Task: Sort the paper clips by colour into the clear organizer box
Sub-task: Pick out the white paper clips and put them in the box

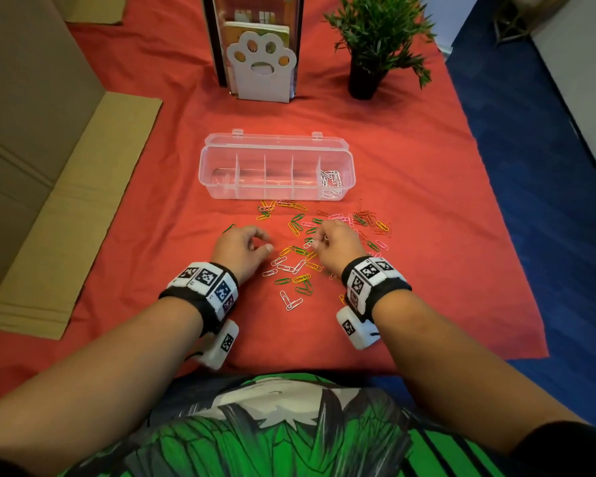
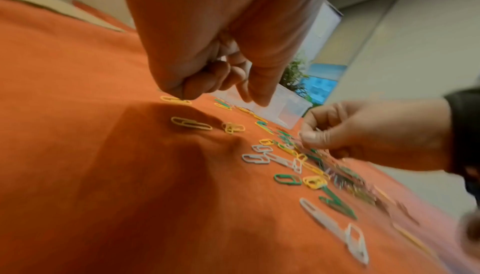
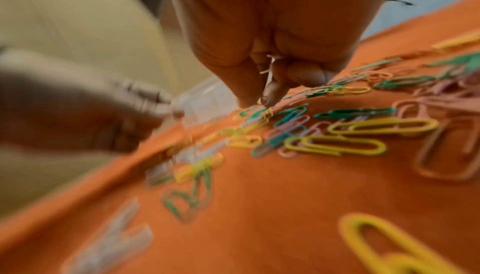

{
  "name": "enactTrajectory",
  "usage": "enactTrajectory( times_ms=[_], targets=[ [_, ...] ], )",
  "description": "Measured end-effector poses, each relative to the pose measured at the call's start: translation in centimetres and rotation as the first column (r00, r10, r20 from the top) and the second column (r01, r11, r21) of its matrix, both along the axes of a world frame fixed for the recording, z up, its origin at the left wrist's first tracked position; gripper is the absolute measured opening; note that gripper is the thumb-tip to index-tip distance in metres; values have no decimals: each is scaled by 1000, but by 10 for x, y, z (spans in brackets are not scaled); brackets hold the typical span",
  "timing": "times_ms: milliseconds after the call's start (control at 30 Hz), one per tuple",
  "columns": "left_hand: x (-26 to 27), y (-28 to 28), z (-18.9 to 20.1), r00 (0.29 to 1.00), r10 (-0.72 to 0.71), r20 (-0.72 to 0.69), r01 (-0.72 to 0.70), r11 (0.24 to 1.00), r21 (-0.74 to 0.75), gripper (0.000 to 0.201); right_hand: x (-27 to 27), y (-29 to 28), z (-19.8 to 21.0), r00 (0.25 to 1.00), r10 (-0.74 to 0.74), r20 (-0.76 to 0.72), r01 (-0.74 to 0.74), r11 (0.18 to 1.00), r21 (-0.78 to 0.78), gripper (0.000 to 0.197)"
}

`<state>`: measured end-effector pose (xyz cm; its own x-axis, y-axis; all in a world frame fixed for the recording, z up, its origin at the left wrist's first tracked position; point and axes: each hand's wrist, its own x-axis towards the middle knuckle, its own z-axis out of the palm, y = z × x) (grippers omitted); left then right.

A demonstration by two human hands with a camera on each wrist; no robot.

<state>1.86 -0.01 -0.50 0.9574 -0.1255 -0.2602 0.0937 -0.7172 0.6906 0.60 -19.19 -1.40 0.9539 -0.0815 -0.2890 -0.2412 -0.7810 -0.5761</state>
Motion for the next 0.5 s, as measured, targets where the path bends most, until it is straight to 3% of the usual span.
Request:
enactTrajectory(
  times_ms=[100,200,300,333,367,400,467,500],
  targets=[
    [-5,-7,-3,978,-204,29,194,958,209,20,1,-6,7,983,-153,-100,170,966,196,9],
    [-8,-12,-8,957,-289,21,271,919,287,22,2,-8,10,949,-200,-245,286,871,398,21],
    [-7,-12,-8,947,-320,18,300,905,301,16,4,-5,14,853,-296,-430,521,551,652,20],
    [-8,-11,-8,946,-324,10,306,903,301,15,5,-4,14,842,-300,-449,539,517,665,19],
    [-8,-11,-8,948,-318,10,301,908,293,13,6,-3,15,852,-291,-435,520,567,638,20],
    [-8,-10,-8,956,-294,2,283,921,269,11,7,-2,14,886,-259,-385,447,696,562,22],
    [-7,-10,-9,979,-203,-26,205,963,174,7,8,-1,15,961,-138,-241,212,925,315,21],
    [-6,-10,-8,988,-143,-60,148,985,90,3,8,0,14,983,-63,-172,96,977,191,21]
  ],
)
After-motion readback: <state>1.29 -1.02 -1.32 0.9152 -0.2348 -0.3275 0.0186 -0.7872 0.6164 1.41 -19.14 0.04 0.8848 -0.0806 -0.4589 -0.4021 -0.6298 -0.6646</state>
